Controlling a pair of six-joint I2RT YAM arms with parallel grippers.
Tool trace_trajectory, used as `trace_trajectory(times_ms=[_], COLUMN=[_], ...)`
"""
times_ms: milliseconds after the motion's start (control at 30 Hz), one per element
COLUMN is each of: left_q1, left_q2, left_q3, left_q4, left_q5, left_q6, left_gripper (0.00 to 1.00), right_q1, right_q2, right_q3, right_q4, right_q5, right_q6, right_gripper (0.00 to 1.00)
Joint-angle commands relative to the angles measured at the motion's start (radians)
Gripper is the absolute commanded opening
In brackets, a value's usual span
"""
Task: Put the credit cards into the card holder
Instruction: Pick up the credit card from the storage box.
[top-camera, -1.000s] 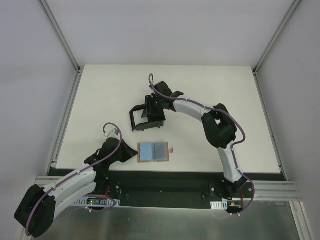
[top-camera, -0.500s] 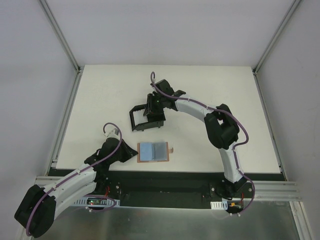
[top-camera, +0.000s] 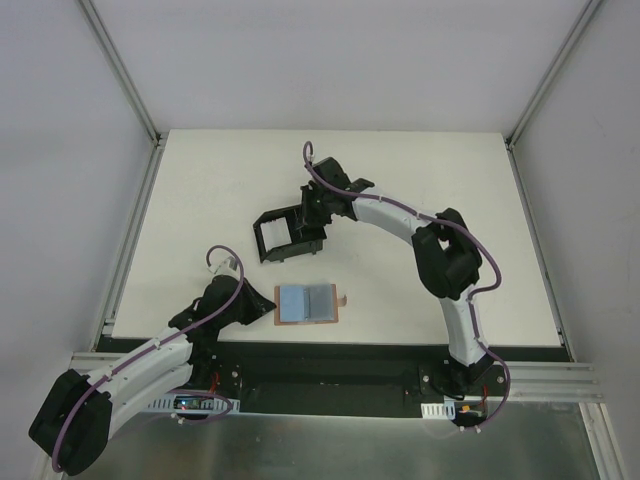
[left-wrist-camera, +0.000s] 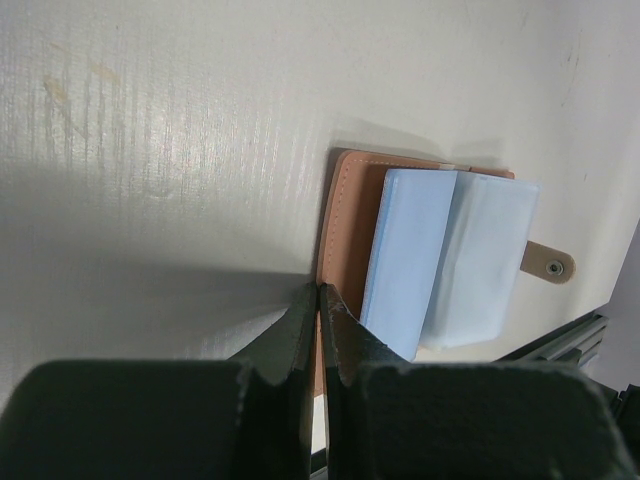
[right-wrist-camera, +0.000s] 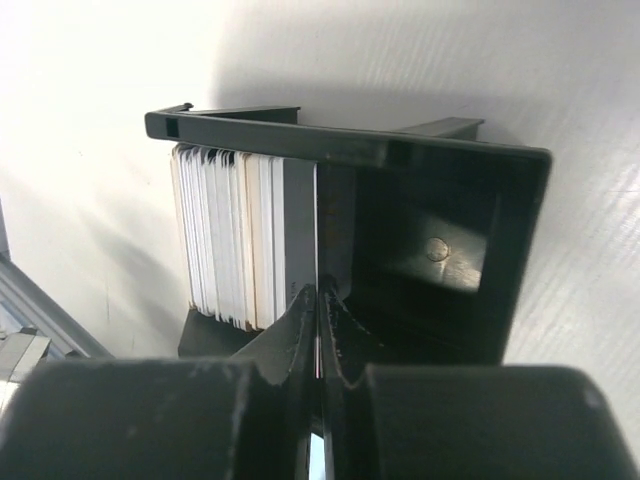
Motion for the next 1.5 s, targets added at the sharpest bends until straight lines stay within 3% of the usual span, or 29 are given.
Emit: trace_trajectory(times_ms=[0,467,1133,1467], left_q1=[0.010,0.010,0.012,0.012], left_q2=[0.005,-0.001,-0.022,-0.036], left_q3=[0.009,-0.004,-0.017,-0.024], left_q4=[-0.015,-0.014,-0.017,-0.017], left_q5=[0.001,0.012,0.037,0.027], left_q6=[0.014,0.003,-0.016,-0.022], left_gripper=[0.00,0.00,0.00,0.00], right_q1=[-0.001,-0.001,0.012,0.060], right_q2=[-0.094,-0.241,-0.617,-0.721], right_q3=[0.008,-0.041,-0.478,-0.685], right_q4=[-0.034,-0.041,0.206,0.330], right_q5=[0.082,0.168,0.073,0.038], right_q6=[-0.050,-0.107,0.028,0.125], right_gripper=[0.02,0.00,0.00,0.00])
